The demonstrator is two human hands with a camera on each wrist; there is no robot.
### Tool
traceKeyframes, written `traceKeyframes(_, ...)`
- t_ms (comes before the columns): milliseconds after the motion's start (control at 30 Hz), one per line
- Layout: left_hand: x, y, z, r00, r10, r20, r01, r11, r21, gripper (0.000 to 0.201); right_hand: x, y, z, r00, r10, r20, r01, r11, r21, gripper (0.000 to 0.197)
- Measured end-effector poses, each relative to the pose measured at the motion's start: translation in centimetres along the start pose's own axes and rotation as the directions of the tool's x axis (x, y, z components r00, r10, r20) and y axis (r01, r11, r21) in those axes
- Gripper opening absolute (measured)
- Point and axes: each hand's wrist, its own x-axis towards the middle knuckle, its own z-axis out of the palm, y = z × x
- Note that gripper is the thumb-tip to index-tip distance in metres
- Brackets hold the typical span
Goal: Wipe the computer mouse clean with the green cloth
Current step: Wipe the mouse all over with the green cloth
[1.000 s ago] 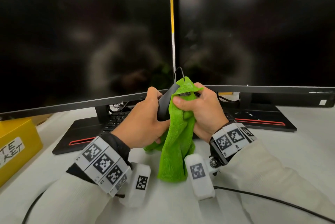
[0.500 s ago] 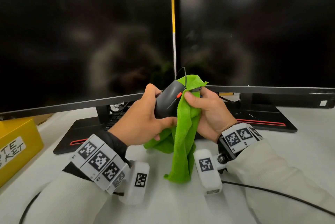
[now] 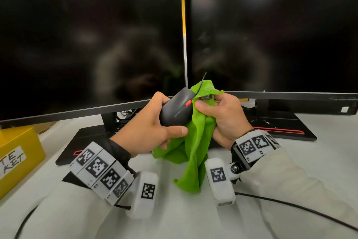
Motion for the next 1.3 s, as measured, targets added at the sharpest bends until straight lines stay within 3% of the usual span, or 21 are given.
traceKeyframes(67, 0.0, 0.1, -0.1, 1.000, -0.004, -0.027, 0.004, 1.000, -0.026, 0.050, -0.1, 0.2, 0.1, 1.000, 0.003, 0.026, -0.004, 0.999, 0.040, 0.048)
traceKeyframes(133, -0.1, 0.2, -0.1, 0.999, -0.005, -0.039, 0.004, 0.999, -0.034, 0.050, -0.2, 0.4, 0.1, 1.000, 0.004, 0.030, -0.006, 0.998, 0.055, 0.053)
traceKeyframes(367, -0.1, 0.6, -0.3, 0.998, 0.060, -0.008, -0.059, 0.993, 0.102, 0.051, -0.5, -0.2, 0.7, 0.998, -0.015, -0.055, 0.016, 1.000, 0.021, 0.042)
traceKeyframes(567, 0.1, 0.1, -1.0, 0.986, 0.142, -0.084, -0.121, 0.968, 0.218, 0.055, -0.2, 0.0, 0.6, 0.994, 0.073, -0.085, -0.068, 0.996, 0.061, 0.015)
traceKeyframes(767, 0.1, 0.1, -1.1, 0.959, 0.202, -0.201, -0.126, 0.932, 0.340, 0.056, -0.8, -0.3, 0.2, 0.974, 0.176, 0.145, -0.209, 0.944, 0.255, 0.050)
traceKeyframes(867, 0.2, 0.1, -1.0, 0.954, 0.209, -0.217, -0.120, 0.924, 0.362, 0.057, -0.9, 0.0, 0.3, 0.967, 0.123, 0.222, -0.175, 0.957, 0.232, 0.057)
traceKeyframes(1067, 0.2, 0.0, -0.6, 0.954, 0.255, -0.158, -0.182, 0.912, 0.368, 0.045, -0.7, 0.5, 1.5, 0.998, -0.045, -0.044, 0.048, 0.997, 0.056, 0.044)
traceKeyframes(1300, 0.3, -0.2, 0.0, 0.966, 0.222, -0.132, -0.158, 0.911, 0.381, 0.044, -0.4, 0.2, 1.4, 0.977, -0.065, -0.203, 0.064, 0.998, -0.014, 0.030)
